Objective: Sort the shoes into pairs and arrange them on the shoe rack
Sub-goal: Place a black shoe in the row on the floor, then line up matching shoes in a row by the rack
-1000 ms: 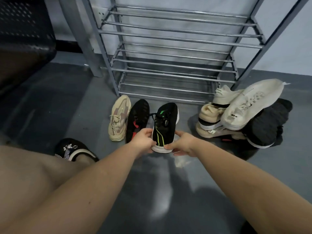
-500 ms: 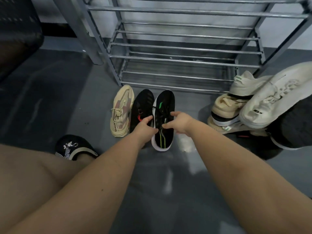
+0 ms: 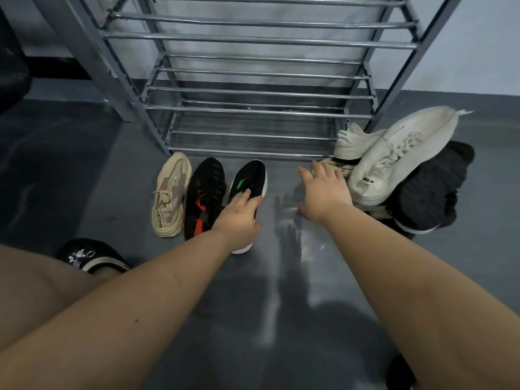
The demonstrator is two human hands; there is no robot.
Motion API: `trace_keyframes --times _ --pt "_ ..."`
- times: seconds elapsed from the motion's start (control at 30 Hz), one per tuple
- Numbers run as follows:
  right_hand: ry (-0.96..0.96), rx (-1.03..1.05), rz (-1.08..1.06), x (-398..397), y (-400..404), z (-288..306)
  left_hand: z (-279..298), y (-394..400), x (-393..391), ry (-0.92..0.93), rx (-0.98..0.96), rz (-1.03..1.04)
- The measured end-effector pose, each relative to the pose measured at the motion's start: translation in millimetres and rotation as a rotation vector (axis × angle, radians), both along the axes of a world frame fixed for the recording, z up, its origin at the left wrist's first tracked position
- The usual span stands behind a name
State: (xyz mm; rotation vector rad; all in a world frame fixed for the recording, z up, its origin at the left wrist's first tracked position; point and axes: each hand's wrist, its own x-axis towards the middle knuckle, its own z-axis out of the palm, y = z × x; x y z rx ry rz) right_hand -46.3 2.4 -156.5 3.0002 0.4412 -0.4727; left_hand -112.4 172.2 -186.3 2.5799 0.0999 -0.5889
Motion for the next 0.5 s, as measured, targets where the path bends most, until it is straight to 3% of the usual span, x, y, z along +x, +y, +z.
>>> trace_keyframes --times 0.2,0.5 --pt "-0.168 0.005 -0.092 -16.2 -69.9 25.2 32.3 -44.8 0.4 -0.097 0.086 -0.227" --pt "-0.139 0.058 -0.366 -39.2 -152.3 33.0 46.1 -111.0 26.4 -0.095 -0.001 -0.235"
